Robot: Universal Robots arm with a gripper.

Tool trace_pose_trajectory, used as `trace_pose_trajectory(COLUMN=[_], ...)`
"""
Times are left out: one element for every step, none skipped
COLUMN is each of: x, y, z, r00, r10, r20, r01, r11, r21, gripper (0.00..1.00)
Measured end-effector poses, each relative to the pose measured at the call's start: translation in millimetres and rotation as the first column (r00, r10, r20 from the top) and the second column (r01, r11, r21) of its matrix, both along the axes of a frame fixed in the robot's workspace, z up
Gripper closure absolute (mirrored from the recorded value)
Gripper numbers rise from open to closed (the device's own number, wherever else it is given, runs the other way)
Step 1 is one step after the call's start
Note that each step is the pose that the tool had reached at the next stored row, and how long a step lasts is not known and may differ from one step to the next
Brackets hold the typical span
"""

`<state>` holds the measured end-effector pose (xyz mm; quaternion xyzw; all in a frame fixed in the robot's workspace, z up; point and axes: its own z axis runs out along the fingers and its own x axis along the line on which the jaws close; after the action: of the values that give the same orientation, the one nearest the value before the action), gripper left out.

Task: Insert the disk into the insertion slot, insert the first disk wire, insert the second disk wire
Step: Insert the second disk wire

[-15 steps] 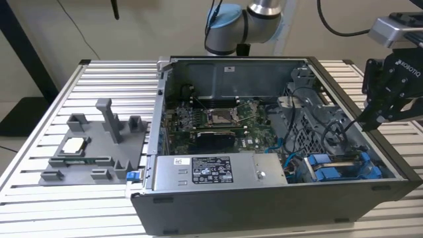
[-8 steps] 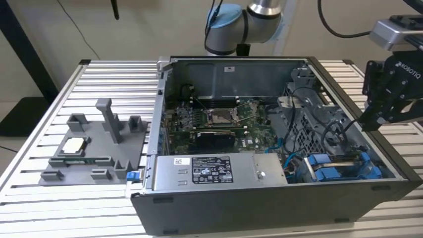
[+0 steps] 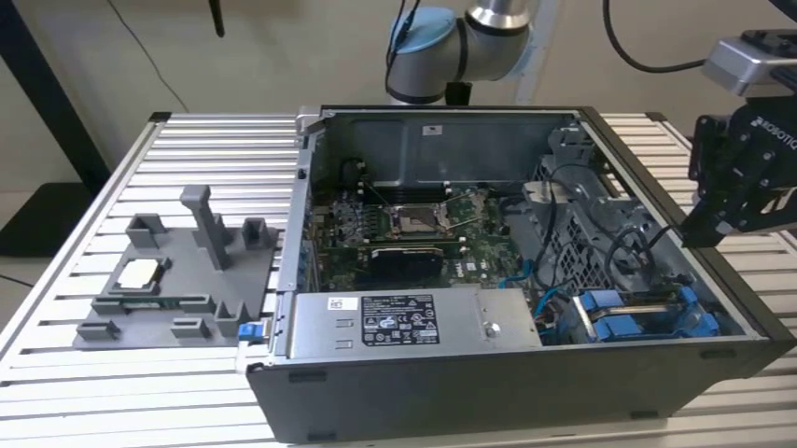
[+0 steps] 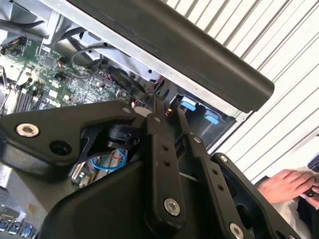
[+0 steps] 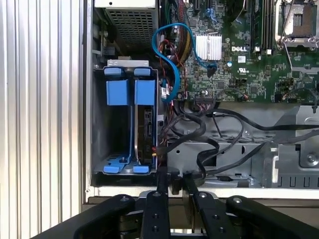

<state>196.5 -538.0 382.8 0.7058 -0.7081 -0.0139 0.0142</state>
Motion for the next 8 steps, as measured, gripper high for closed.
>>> trace_pose_trajectory(x=[0.3, 0.5, 0.8, 1.0, 1.1, 1.2, 1.3, 1.3], y=[0.0, 0.0, 0.0, 0.0, 0.0, 0.0, 0.0, 0.0], z=[-0.3, -0.5, -0.9, -1.0, -1.1, -1.1, -1.2, -1.2], r00=[1.0000, 1.0000, 1.0000, 1.0000, 1.0000, 1.0000, 1.0000, 1.0000], r10=[0.000, 0.000, 0.000, 0.000, 0.000, 0.000, 0.000, 0.000], r20=[0.0000, 0.0000, 0.0000, 0.0000, 0.0000, 0.0000, 0.0000, 0.0000], r01=[0.000, 0.000, 0.000, 0.000, 0.000, 0.000, 0.000, 0.000], r11=[1.0000, 1.0000, 1.0000, 1.0000, 1.0000, 1.0000, 1.0000, 1.0000], r21=[-0.0002, -0.0003, -0.0002, -0.0002, -0.0003, -0.0004, -0.0003, -0.0002], gripper=[0.73, 0.73, 0.73, 0.73, 0.73, 0.73, 0.73, 0.73])
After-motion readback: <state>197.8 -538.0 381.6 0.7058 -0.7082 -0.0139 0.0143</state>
